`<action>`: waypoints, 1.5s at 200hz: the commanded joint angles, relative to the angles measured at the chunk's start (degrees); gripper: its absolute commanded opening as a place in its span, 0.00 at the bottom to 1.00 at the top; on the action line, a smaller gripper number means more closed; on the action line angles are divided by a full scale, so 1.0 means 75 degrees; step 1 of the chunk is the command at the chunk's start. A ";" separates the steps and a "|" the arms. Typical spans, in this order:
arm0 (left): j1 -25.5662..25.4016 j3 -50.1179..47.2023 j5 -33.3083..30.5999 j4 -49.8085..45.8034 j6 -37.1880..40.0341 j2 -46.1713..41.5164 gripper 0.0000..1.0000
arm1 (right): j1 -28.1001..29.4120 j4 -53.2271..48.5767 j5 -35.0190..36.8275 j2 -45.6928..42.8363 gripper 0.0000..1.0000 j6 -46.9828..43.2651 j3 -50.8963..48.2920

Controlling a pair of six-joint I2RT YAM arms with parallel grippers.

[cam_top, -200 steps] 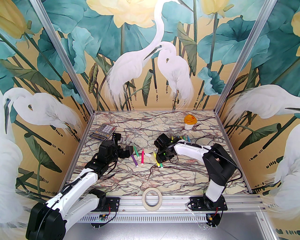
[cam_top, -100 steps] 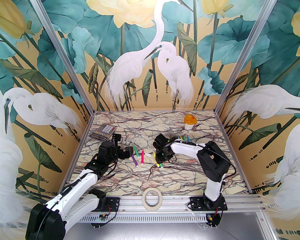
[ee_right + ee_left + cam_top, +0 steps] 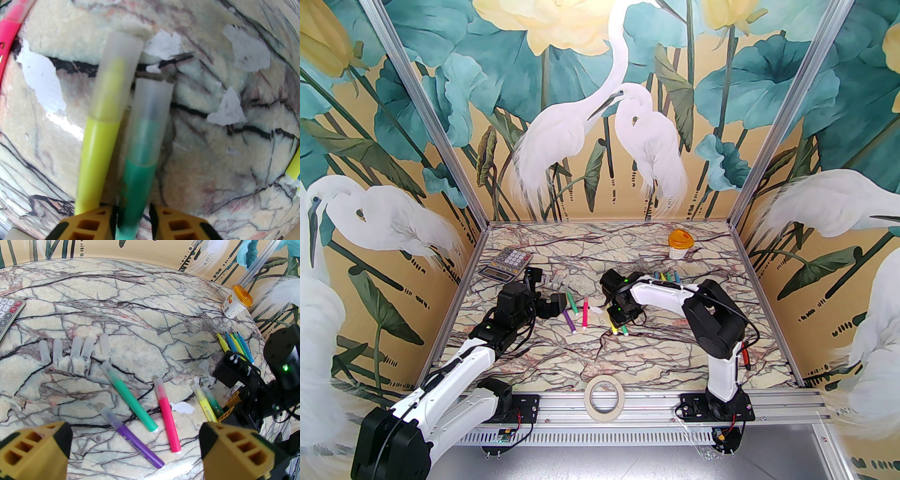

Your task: Open the pen caps

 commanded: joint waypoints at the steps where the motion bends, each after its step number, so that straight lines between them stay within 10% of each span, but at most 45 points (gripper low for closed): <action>1: 0.0067 -0.0082 0.0132 0.0207 0.0135 0.0027 0.95 | 0.0101 -0.0138 0.0566 0.0600 0.31 0.0169 0.0198; 128: 0.0057 0.0074 0.0785 0.0575 -0.0077 0.0488 0.94 | -0.0350 0.1032 -0.0368 -0.0442 0.02 0.0371 -0.0525; 300: -0.0137 0.0878 0.4183 0.3505 -0.2249 0.2805 0.91 | -0.1118 0.3906 -0.2854 -0.3112 0.00 -0.0106 -0.2304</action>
